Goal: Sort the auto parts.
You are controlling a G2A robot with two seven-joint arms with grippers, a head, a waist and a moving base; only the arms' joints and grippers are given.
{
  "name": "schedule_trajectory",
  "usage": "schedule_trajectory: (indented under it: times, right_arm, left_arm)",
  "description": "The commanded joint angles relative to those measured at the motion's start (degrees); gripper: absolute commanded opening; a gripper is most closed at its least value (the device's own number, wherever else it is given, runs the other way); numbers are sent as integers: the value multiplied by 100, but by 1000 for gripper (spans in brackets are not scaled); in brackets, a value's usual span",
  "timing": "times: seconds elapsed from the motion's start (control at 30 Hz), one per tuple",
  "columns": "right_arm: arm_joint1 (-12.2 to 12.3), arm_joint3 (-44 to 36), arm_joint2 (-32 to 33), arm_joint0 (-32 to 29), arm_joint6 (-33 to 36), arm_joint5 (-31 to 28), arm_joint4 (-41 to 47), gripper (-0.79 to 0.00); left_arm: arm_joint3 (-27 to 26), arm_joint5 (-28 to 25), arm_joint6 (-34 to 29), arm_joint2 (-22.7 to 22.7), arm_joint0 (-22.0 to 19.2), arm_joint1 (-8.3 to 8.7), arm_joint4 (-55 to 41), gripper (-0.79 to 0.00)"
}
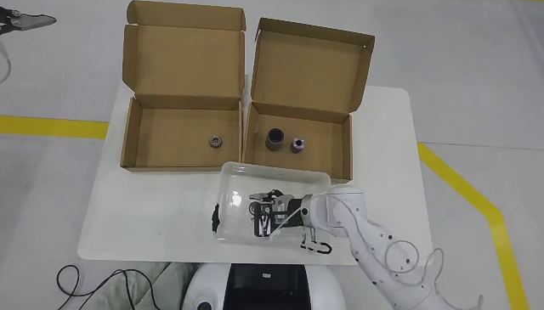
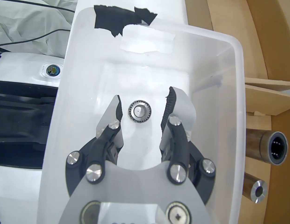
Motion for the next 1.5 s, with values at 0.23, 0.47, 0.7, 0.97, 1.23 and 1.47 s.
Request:
schedule_trajectory:
  times: [0.23,0.47,0.7,0.97,1.23,1.47]
  right_arm:
    - [-28,286,-302,256,146,69,22,-449]
    - [-65,547,-536,456,355,189,12,-431]
    - [-94,687,-721,575,491,342,10,-403]
    - [-123,812,-911,680,582,478,3,-394]
    - [-146,904,-1024,755,617,663,27,-616]
    - [-136,855,-1033,770,545,802,45,-785]
  left_arm:
    - [0,0,0,0,0,0,0,0]
    - [0,0,0,0,0,0,0,0]
    - [0,0,0,0,0,0,0,0]
    - [0,0,0,0,0,0,0,0]
    - [0,0,0,0,0,0,0,0]
    - [0,0,0,0,0,0,0,0]
